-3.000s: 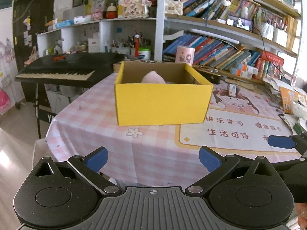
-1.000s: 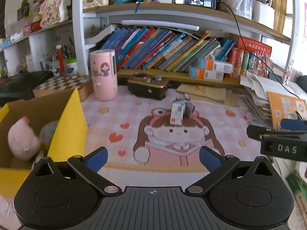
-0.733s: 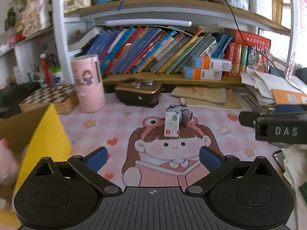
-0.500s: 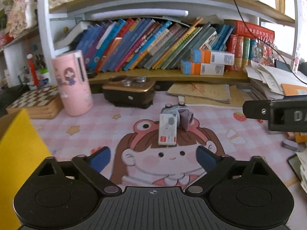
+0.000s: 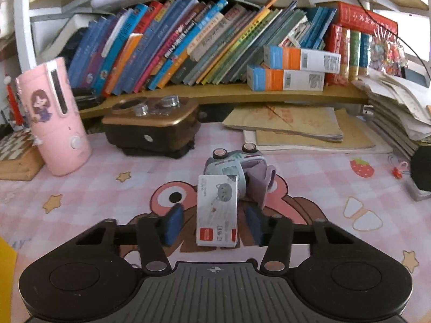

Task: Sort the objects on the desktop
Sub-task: 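Close the left tool on the card while the right tool closes on the toy truck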

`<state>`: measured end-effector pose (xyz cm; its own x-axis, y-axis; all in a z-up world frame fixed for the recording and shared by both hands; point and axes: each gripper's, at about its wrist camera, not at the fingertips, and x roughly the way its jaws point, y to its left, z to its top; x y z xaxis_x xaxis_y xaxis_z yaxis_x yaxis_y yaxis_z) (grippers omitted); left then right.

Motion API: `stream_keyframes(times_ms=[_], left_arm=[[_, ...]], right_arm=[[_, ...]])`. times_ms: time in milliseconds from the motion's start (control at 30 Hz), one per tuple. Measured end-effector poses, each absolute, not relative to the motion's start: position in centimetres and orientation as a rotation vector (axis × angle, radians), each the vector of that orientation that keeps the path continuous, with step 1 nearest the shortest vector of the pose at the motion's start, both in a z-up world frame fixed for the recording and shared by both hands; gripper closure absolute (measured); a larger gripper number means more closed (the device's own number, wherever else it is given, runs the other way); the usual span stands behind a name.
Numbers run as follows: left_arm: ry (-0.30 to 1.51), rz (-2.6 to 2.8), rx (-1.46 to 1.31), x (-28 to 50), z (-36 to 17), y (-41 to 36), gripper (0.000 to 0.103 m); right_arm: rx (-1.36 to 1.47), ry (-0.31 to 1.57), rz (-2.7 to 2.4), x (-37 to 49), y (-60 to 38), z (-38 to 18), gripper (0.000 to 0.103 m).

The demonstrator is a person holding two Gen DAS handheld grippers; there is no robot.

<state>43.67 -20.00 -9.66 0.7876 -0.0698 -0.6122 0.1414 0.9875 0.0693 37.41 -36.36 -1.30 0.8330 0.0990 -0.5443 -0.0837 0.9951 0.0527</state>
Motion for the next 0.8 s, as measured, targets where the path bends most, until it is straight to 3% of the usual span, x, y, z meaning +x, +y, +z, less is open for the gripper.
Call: stream_keyframes(times_ms=[33,800], left_arm=[[0.664,-0.119,0.11,43.8,-9.7,-19.9,0.074],[0.571,0.045,-0.165,28.2,1.2,-8.7,0.075]], right_arm=[[0.027,0.579,0.101,37.6,-36.4,-1.4,0.015],[-0.05,0.621,0.229,48.3,-27.9,-8.9,0.014]])
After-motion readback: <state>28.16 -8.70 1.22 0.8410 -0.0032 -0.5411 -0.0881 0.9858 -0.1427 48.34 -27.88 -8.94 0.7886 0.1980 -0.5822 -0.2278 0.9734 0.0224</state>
